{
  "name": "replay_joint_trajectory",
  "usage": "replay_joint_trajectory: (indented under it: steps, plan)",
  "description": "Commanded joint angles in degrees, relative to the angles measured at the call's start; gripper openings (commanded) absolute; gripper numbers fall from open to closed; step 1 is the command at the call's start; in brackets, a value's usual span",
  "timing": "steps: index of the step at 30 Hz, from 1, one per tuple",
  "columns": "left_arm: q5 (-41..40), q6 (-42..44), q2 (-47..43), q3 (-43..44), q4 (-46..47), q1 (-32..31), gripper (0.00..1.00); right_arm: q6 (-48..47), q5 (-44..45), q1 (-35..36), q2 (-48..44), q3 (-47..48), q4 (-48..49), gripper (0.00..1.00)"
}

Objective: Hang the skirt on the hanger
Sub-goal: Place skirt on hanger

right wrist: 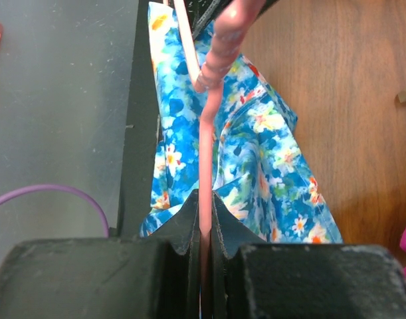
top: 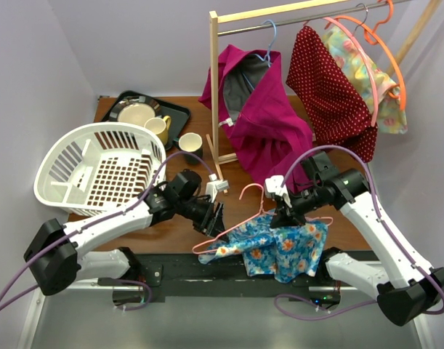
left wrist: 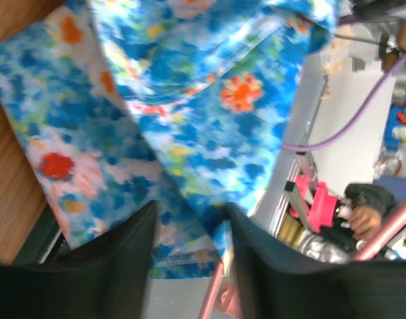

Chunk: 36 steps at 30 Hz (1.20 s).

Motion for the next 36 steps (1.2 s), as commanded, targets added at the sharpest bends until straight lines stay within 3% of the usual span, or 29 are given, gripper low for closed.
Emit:
replay_joint_trajectory:
  steps: [1,4,5,6,11,15,19,22,25,31,36]
  plan:
    - [6.79,-1.89,-1.93,-0.16,4.45,-0.40,0.40,1.62,0.18,0.08,-0.19,0.25,3.58,0.00]
    - [8.73,-2.60,-2.28,-0.08,5.25,-1.10,0.23,2.06,0.70,-0.01,-0.27,0.34,3.85,0.00]
    - [9.18,-2.60,-2.46,-0.07,5.17,-1.10,0.08,2.24,0.70,-0.01,-0.45,0.34,3.93,0.00]
    - [9.27,-2.43,-2.63,0.01,4.99,-1.10,0.00,2.24,0.79,0.08,-0.36,0.34,4.02,0.00]
    - [5.94,0.03,-3.51,2.03,1.22,-1.01,0.00,2.42,0.79,-0.01,-0.36,0.51,4.11,0.00]
    - [1.46,3.72,-4.13,6.94,-3.87,4.06,0.00,1.80,0.88,0.17,-0.01,0.86,3.41,0.00]
    - [-1.45,5.49,-2.82,10.47,-2.06,8.65,0.00,0.13,0.44,1.83,0.34,1.13,2.18,0.00]
    - [-0.49,4.08,1.66,13.27,3.66,8.83,0.00,1.44,2.36,6.22,0.52,1.65,3.49,0.00]
    - [-1.80,6.61,7.63,19.25,2.80,9.27,0.00,3.82,6.15,11.58,0.08,2.00,5.69,0.00]
    - [2.14,4.96,15.82,26.64,6.57,10.68,0.00,7.86,12.73,15.02,0.08,1.39,10.34,0.00]
    - [0.21,7.86,18.19,32.44,1.30,12.25,0.00,6.02,12.39,17.12,0.95,1.83,8.94,0.00]
